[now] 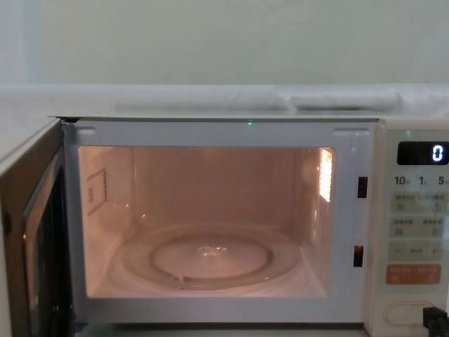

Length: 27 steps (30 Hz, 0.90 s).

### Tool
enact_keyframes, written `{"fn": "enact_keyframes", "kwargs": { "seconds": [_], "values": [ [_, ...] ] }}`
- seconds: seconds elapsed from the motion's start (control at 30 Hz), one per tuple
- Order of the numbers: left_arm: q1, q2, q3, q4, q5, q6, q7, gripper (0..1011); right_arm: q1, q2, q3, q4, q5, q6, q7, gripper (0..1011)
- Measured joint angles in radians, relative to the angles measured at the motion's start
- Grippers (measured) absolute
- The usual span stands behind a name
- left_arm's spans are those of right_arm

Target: Press the button to open the microwave door with one hand; close the microwave door with the other hand.

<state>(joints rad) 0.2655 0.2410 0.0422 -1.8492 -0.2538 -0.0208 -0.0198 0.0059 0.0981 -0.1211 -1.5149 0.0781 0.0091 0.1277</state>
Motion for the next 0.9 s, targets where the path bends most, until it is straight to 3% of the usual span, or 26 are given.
{"fn": "enact_keyframes", "kwargs": {
  "seconds": [0.57, 0.67, 0.9],
  "values": [
    [0.000, 0.000, 0.000, 0.000, 0.000, 0.000, 0.000, 1001, -0.074, 0.060, 0.011, -0.102, -0.002, -0.009, 0.027, 0],
    [0.000, 0.000, 0.000, 0.000, 0.000, 0.000, 0.000, 1001, -0.080, 0.066, 0.016, -0.109, -0.002, -0.014, 0.027, 38],
    [0.000, 0.000, 0.000, 0.000, 0.000, 0.000, 0.000, 1001, -0.092, 0.076, 0.034, -0.122, 0.012, -0.031, 0.034, 241]
  ]
}}
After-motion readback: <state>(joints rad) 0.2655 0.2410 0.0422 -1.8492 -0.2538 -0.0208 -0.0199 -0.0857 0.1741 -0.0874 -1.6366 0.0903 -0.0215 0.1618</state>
